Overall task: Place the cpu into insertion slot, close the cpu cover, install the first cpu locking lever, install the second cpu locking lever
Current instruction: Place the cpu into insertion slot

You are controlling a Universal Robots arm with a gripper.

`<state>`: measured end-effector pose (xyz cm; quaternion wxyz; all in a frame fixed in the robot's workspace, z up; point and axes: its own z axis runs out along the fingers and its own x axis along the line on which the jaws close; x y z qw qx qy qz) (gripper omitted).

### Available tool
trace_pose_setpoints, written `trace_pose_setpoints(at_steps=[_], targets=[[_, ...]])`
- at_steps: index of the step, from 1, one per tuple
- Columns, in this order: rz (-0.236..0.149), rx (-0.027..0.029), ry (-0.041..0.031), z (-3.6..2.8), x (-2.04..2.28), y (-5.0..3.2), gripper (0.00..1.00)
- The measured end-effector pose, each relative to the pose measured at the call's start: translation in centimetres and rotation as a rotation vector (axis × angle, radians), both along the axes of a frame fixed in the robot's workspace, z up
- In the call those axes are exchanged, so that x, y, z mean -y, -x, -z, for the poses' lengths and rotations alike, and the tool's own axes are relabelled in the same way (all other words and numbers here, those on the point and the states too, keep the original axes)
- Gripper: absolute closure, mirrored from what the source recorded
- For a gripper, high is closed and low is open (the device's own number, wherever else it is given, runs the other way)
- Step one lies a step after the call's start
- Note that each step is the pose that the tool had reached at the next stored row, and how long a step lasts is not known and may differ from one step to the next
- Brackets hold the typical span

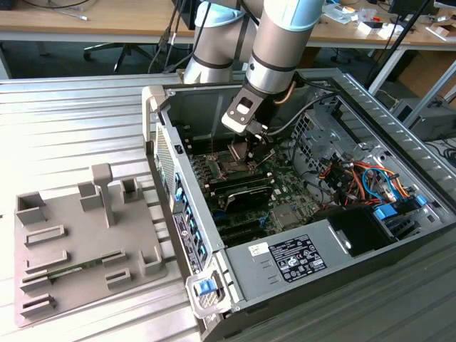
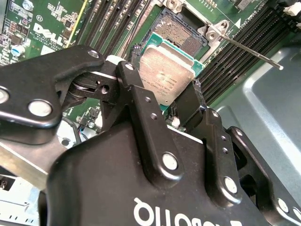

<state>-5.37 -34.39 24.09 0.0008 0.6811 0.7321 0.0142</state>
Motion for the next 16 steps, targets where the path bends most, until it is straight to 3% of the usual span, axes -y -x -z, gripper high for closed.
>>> trace_pose_setpoints(at_steps=[16], targets=[[0.0,0.0,0.0,0.37,0.0,0.0,0.45]])
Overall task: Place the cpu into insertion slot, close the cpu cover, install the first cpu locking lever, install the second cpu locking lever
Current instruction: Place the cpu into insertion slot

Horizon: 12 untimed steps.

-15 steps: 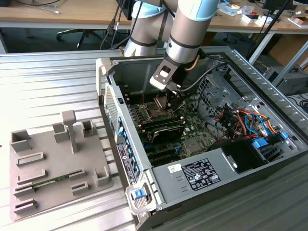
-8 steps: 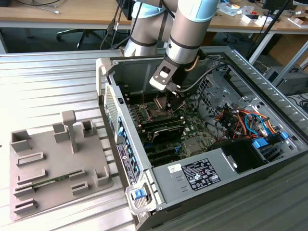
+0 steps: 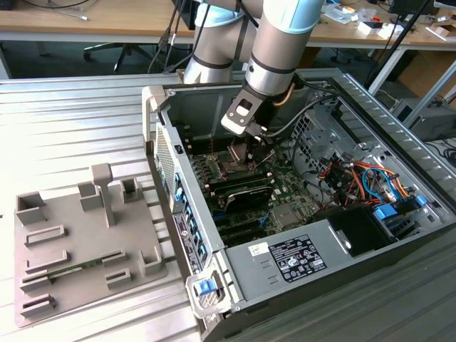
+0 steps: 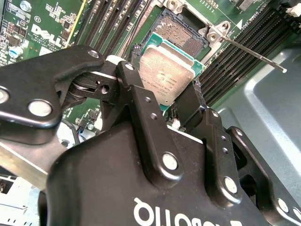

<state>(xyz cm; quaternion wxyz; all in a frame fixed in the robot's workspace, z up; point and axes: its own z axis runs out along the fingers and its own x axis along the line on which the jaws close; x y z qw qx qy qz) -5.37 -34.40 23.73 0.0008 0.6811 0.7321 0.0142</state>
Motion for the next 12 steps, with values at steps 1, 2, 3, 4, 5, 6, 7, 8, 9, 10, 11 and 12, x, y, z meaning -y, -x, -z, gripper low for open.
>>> trace_pose_setpoints(at_steps=[1,2,3,4,5,6,7,8,9,10,11,12], targets=[[0.0,0.0,0.0,0.03,0.0,0.0,0.45],[0.0,0.0,0.0,0.04,0.0,0.0,0.45],[0.0,0.0,0.0,0.22,0.0,0.0,0.45],[0.0,0.0,0.0,0.39,0.0,0.0,0.45],[0.0,0.0,0.0,0.4,0.0,0.0,0.45],[0.0,0.0,0.0,0.41,0.0,0.02,0.45],[0.0,0.0,0.0,0.42,0.0,0.04,0.45],[0.0,0.0,0.0,0.44,0.0,0.05,0.45],[0.0,0.0001,0.0,0.46,0.0,0.07,0.45],[0.0,0.0001,-0.0001,0.49,-0.02,0.07,0.45],[0.0,0.0001,-0.0002,0.51,-0.03,0.08,0.45],[0.0,0.0002,-0.0002,0.54,-0.07,0.08,0.45]])
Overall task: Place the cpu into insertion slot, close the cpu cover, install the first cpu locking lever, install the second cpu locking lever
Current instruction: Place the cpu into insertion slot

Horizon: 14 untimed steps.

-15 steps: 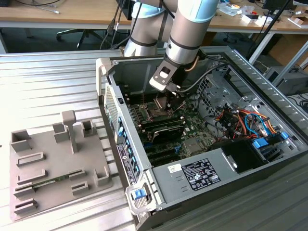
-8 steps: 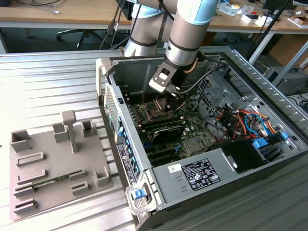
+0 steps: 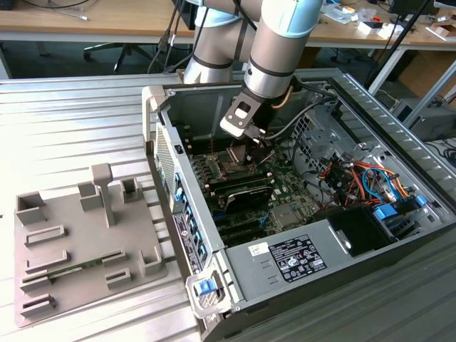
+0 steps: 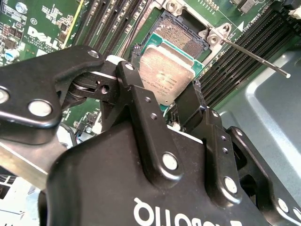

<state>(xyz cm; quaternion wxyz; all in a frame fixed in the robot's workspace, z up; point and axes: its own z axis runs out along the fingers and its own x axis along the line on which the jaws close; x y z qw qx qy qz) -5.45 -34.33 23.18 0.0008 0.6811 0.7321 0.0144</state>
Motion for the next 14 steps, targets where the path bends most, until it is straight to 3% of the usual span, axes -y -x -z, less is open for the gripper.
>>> trace_pose_setpoints(at_steps=[14], targets=[[0.0,-0.0002,0.0003,0.36,-0.1,0.1,0.45]])
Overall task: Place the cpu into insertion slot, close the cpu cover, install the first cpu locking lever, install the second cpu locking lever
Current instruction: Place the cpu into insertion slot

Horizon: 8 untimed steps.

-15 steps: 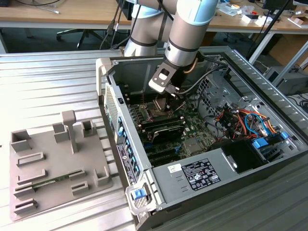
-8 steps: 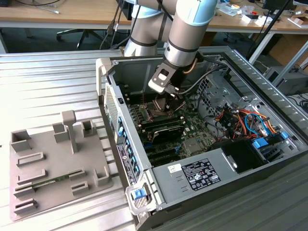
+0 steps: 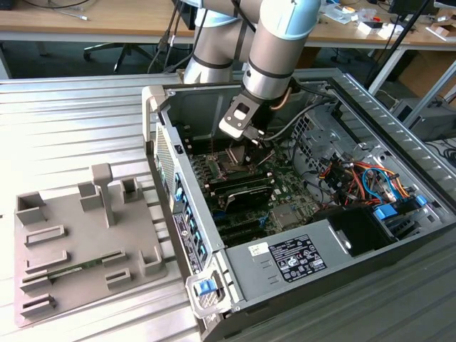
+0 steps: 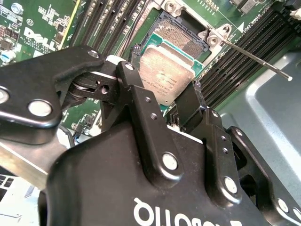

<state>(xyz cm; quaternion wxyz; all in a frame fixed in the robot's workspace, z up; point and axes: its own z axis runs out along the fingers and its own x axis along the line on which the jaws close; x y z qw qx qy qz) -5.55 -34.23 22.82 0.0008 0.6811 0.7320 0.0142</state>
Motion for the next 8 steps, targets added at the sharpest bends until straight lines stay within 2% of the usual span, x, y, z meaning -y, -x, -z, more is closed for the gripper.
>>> trace_pose_setpoints(at_steps=[8], targets=[[0.0,0.0001,-0.0002,0.23,-0.03,0.23,0.45]])
